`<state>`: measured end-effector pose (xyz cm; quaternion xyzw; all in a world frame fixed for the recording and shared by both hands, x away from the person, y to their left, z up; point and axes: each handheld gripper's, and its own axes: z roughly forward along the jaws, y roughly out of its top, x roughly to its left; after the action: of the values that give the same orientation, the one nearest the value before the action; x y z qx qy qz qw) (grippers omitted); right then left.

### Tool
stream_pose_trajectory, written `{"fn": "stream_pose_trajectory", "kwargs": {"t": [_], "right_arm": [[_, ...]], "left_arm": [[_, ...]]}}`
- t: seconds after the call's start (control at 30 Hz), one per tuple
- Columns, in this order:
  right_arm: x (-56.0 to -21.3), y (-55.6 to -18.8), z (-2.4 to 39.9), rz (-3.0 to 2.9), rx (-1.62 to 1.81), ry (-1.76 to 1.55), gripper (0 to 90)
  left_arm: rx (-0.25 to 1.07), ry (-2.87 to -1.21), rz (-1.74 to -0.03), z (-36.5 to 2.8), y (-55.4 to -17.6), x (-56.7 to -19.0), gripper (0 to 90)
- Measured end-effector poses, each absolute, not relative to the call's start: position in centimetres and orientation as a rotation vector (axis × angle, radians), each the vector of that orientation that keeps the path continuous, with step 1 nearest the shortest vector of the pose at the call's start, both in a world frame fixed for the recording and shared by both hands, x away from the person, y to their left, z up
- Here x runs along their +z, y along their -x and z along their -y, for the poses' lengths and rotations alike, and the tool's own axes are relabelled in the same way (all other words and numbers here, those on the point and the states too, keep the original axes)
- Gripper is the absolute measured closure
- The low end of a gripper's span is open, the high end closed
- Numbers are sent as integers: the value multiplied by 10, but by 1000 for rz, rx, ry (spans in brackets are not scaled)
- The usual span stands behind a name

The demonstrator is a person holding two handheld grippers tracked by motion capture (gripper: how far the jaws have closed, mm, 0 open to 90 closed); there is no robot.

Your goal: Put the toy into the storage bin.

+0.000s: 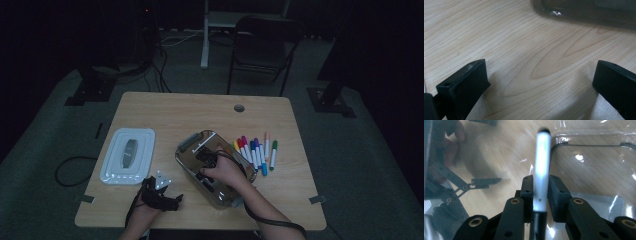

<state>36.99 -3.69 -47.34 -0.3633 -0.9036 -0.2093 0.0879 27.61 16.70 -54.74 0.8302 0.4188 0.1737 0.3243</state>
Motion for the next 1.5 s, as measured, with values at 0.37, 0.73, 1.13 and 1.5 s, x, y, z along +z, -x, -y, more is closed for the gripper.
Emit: {"fn": "stream_pose_trajectory", "kwargs": {"t": [0.37,0.73,1.13,1.5], "right_arm": [[-460,-370,51,2711,-725,1083,649],[-416,-363,90,2722,-1051,1117,553],[-391,-355,161,2717,-1413,1420,473],[-406,-357,229,2634,-1418,1794,514]], "left_arm": [[457,-2180,-1098,-167,-276,-547,5],[454,-2180,-1098,-167,-276,-547,6],[454,-2180,-1097,-167,-276,-547,6],[452,-2177,-1098,-167,-276,-547,6]]}}
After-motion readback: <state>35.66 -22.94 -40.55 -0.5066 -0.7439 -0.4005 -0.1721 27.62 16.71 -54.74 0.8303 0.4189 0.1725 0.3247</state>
